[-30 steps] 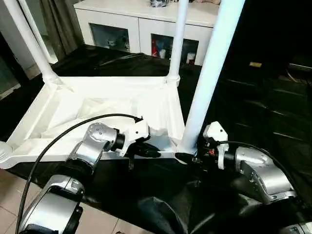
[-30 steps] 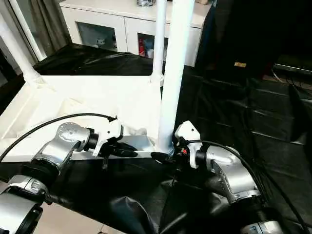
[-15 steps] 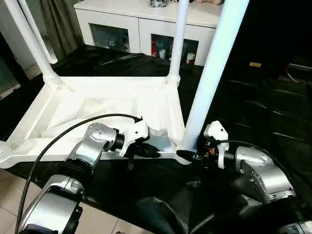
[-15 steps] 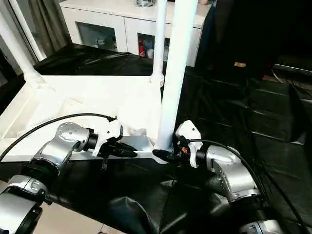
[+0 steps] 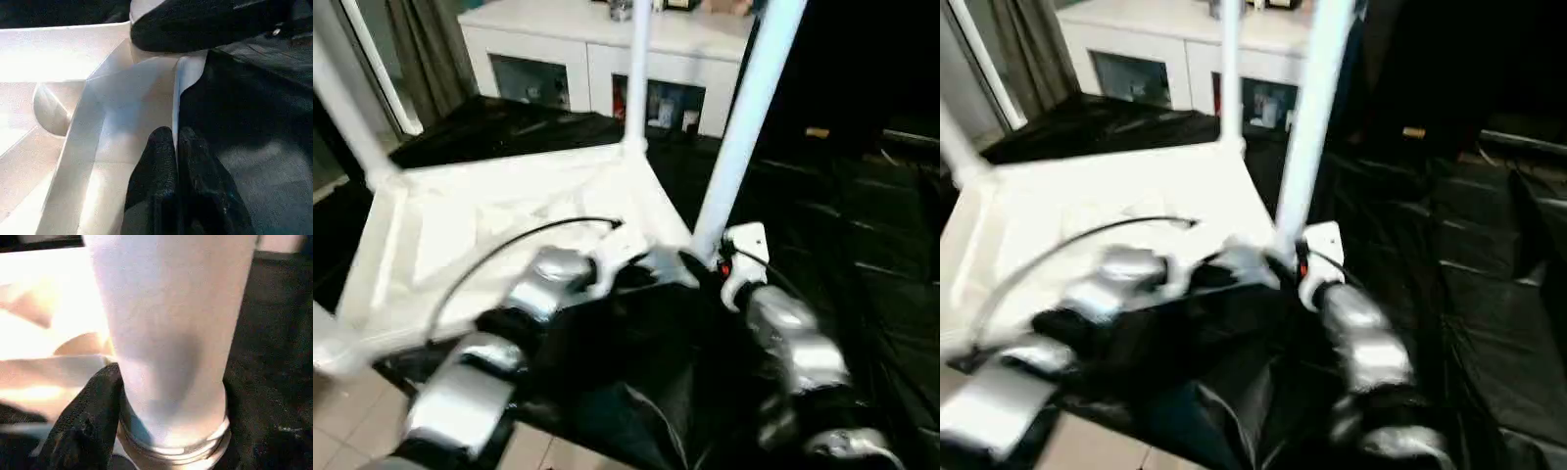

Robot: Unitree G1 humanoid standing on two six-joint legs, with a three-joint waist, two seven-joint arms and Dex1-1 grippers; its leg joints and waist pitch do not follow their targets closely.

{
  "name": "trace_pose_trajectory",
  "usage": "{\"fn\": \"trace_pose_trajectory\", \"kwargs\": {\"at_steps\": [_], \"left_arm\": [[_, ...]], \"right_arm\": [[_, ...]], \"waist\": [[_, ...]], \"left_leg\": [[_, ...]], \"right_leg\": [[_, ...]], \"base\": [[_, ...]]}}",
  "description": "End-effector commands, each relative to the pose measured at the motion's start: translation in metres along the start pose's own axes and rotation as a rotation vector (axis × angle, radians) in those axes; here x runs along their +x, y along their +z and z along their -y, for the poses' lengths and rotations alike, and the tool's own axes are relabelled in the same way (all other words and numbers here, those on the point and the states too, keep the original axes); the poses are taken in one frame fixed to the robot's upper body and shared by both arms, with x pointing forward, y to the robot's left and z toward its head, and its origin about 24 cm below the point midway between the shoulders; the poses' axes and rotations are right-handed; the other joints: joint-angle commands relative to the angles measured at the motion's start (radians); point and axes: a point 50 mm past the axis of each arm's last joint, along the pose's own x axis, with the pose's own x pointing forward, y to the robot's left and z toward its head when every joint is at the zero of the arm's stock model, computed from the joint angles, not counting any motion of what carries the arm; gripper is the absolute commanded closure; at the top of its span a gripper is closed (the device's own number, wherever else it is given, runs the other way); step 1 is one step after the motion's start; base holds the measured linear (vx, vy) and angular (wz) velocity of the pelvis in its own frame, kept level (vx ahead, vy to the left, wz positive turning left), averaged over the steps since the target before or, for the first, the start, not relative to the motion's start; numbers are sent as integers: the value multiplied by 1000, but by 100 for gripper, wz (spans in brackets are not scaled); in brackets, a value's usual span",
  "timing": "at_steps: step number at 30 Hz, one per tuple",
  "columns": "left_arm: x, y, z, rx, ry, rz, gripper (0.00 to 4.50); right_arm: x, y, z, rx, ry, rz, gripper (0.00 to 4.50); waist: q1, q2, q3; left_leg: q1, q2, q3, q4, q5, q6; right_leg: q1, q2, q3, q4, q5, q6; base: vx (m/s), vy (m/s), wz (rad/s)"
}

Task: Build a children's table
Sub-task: Rotate leg to tighten

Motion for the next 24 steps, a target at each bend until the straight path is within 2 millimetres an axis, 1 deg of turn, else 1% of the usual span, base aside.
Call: {"fn": "trace_pose_trajectory", "kwargs": {"at_steps": [1, 3, 4, 5, 6, 7, 8, 9, 10, 11, 13, 14, 15, 16, 17, 18, 19, 21, 24], "left_arm": [[3, -2, -5, -66, 136, 13, 450], [5, 0, -3, -54, 115, 17, 450], [5, 0, -2, -49, 110, 18, 450], [5, 0, -2, -44, 104, 19, 450], [4, 0, -2, -33, 82, 22, 450], [0, -1, -3, -21, 58, 26, 450], [-2, -1, -4, -15, 48, 29, 450], [-3, -2, -4, -11, 37, 35, 450], [-3, -2, -4, -9, 33, 37, 450], [-5, -3, -4, -7, 20, 47, 450], [-12, -6, -6, 11, -8, 51, 450], [-17, -9, -7, 16, -30, 51, 450], [-18, -10, -7, 18, -38, 51, 450], [-23, -12, -7, 32, -75, 65, 450], [-29, -14, -7, 31, -121, 76, 450], [-34, -15, -6, 44, -165, 81, 450], [-37, -17, -5, 61, -203, 79, 450], [-45, -21, -3, 64, -271, 81, 450], [-50, -22, -2, 50, -305, 91, 450]], "right_arm": [[0, -30, -32, 9, 105, -116, 180], [0, -28, -35, 12, 117, -100, 180], [0, -27, -36, 9, 121, -94, 180], [0, -26, -36, 6, 127, -85, 180], [0, -23, -36, 16, 137, -64, 145], [-2, -19, -32, 21, 151, -43, 124], [-2, -17, -30, 20, 156, -36, 110], [-3, -16, -28, 9, 160, -34, 110], [-3, -15, -27, 6, 162, -33, 104], [-4, -13, -24, -23, 171, -28, 90], [-8, -7, -16, -84, 233, -15, 90], [-13, -2, -11, -127, 311, -10, 90], [-16, 0, -8, -150, 351, -9, 90], [-21, 3, -5, -182, 413, -11, 90], [-27, 6, -2, -210, 479, -21, 90], [-32, 7, 0, -226, 526, -30, 90], [-36, 8, 2, -236, 566, -39, 90], [-42, 10, 4, -256, 635, -58, 90], [-43, 12, 5, -267, 670, -70, 90]], "waist": [[-5, -10, -45], [-5, -9, -47], [-5, -9, -47], [-6, -7, -48], [-6, -6, -48], [-6, -7, -49], [-5, -6, -51], [-7, -5, -50], [-8, -5, -51], [-12, -8, -52], [-16, -9, -52], [-16, -10, -51], [-14, -15, -51], [-11, -16, -51], [-11, -17, -51], [-9, -16, -51], [-8, -15, -51], [-4, -12, -53], [0, -9, -52]], "left_leg": [[18, 44, -23, -75, -314, 13], [14, 45, -25, -77, -309, 27], [13, 45, -25, -77, -308, 29], [12, 46, -26, -78, -309, 28], [13, 46, -26, -78, -308, 28], [12, 46, -26, -78, -307, 30], [10, 47, -26, -78, -296, 36], [7, 47, -26, -78, -292, 40], [7, 46, -27, -78, -292, 42], [3, 47, -28, -78, -284, 43], [4, 46, -25, -75, -280, 51], [2, 45, -25, -74, -280, 59], [2, 45, -25, -73, -275, 64], [2, 46, -23, -70, -259, 82], [-2, 46, -23, -69, -252, 91], [-2, 47, -21, -68, -241, 102], [-5, 50, -22, -68, -226, 103], [-2, 56, -18, -66, -200, 104], [3, 59, -14, -65, -197, 97]], "right_leg": [[28, -54, 36, -83, -357, -175], [32, -54, 36, -83, -358, -168], [32, -54, 36, -82, -357, -168], [32, -54, 36, -82, -353, -167], [32, -54, 36, -82, -349, -168], [33, -53, 36, -81, -343, -169], [35, -54, 36, -78, -318, -174], [37, -54, 36, -75, -299, -178], [37, -54, 35, -75, -294, -180], [40, -55, 34, -73, -285, -185], [40, -54, 33, -74, -283, -189], [42, -55, 33, -74, -286, -192], [46, -54, 31, -75, -286, -190], [46, -55, 33, -74, -271, -194], [47, -56, 34, -71, -264, -198], [47, -58, 34, -73, -265, -200], [48, -59, 32, -70, -259, -207], [44, -53, 29, -61, -216, -228], [40, -53, 28, -59, -191, -251]], "base": [[0, 0, 0], [0, 0, 0], [0, 0, 0], [0, 0, 0], [0, 0, 0], [0, 0, 0], [0, 0, 0], [0, 0, 0], [0, 0, 0], [0, 0, 0], [0, 0, 0], [0, 0, 0], [0, 0, 0], [0, 0, 0], [0, 0, 0], [0, 0, 0], [0, 0, 0], [0, 0, 0], [0, 0, 0]]}}
